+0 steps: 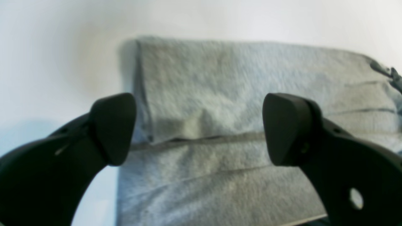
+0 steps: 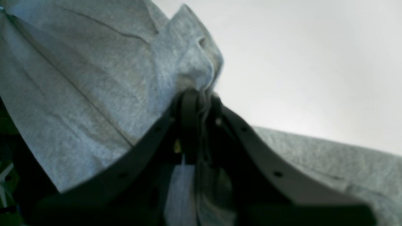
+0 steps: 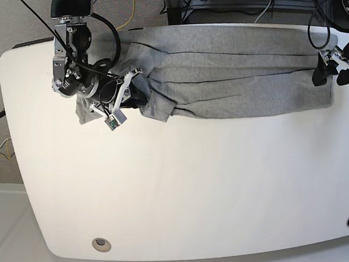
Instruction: Fold the T-shirt properly
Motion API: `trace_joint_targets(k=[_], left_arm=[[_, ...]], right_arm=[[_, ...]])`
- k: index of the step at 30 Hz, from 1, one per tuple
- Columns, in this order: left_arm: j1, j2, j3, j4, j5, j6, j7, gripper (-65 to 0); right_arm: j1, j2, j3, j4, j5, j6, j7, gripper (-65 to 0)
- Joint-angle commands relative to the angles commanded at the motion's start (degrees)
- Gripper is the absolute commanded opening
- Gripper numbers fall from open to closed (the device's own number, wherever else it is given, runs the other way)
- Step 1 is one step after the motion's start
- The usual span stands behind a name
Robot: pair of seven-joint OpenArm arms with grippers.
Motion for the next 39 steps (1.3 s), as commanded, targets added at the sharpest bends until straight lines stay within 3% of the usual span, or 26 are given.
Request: trace_joint_targets(k=[8,14,20,28,39], left_arm=[[0.01,-0.63,-0.71,0.55,-0.22,0.00,0.37,-12.1],[0.58,-2.21,-1.16,-0.49,-0.23,0.06,-0.92,-24.1],[0.47,-3.43,-0.69,-3.56,-0.03,0.00,-1.90,-27.8],[-0.12,-4.16,1.04,-7.81,2.37,0.01,-2.22,-12.9],[3.90,-2.57,1.04,-1.88,2.39,1.15,-3.75,-8.3]], right_arm=[[-4.36,-0.46,-1.30,6.19,0.30,0.00,-0.26,-65.0],[-8.19,-0.11,-3.80,13.97,2.23,0.00,0.38,-64.1],[-9.10,0.13,-3.91,14.16,2.81,0.00,0.36,-62.6],[-8.69,2.24,-4.14,13.30,2.41,0.00,0.12,-61.8],[-7.32,3.34,-3.81,11.50,4.57,0.00,-3.05,-62.6]])
